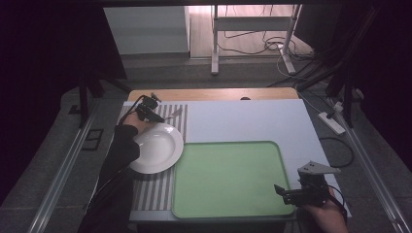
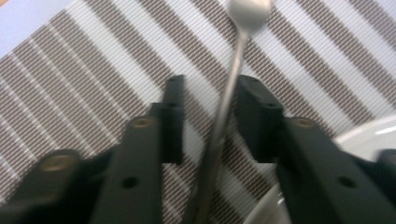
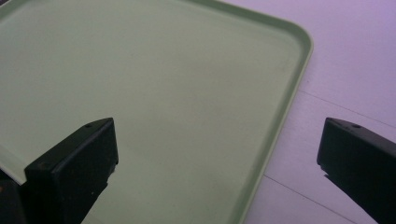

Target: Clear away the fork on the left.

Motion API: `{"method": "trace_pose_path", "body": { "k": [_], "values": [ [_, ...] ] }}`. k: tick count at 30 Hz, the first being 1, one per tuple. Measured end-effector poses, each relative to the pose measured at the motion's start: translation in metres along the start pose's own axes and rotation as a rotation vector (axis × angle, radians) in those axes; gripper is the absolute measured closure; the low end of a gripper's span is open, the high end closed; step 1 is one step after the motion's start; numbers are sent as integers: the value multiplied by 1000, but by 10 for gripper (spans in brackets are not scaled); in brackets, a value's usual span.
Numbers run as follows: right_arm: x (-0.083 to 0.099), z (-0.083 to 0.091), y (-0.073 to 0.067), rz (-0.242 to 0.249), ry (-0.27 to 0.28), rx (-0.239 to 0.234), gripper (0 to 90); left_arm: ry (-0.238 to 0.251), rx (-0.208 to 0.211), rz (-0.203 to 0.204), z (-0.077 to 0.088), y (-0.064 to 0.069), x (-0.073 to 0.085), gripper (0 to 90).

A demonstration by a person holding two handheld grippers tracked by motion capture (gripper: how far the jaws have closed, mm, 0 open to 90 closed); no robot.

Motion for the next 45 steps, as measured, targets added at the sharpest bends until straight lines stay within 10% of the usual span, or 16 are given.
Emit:
{"method": "trace_pose_path", "body": {
  "k": [13,45],
  "values": [
    [0,0,1,-4,-2,-3,0,19,99,55,3,-8,6,847],
    [0,0,0,0,4,-2,0,90,166,-112,-4,61,-68,846]
  ]
}}
Point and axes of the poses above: each handheld gripper's, and its own axes: z roughly backward along the jaws, x roughly out of its underside, y roughly to its right, the point moved 1 cm from there along -z, roughly forward along the jaws, and after that the axes turned 10 degrees about -z, right-handed, at the moved point
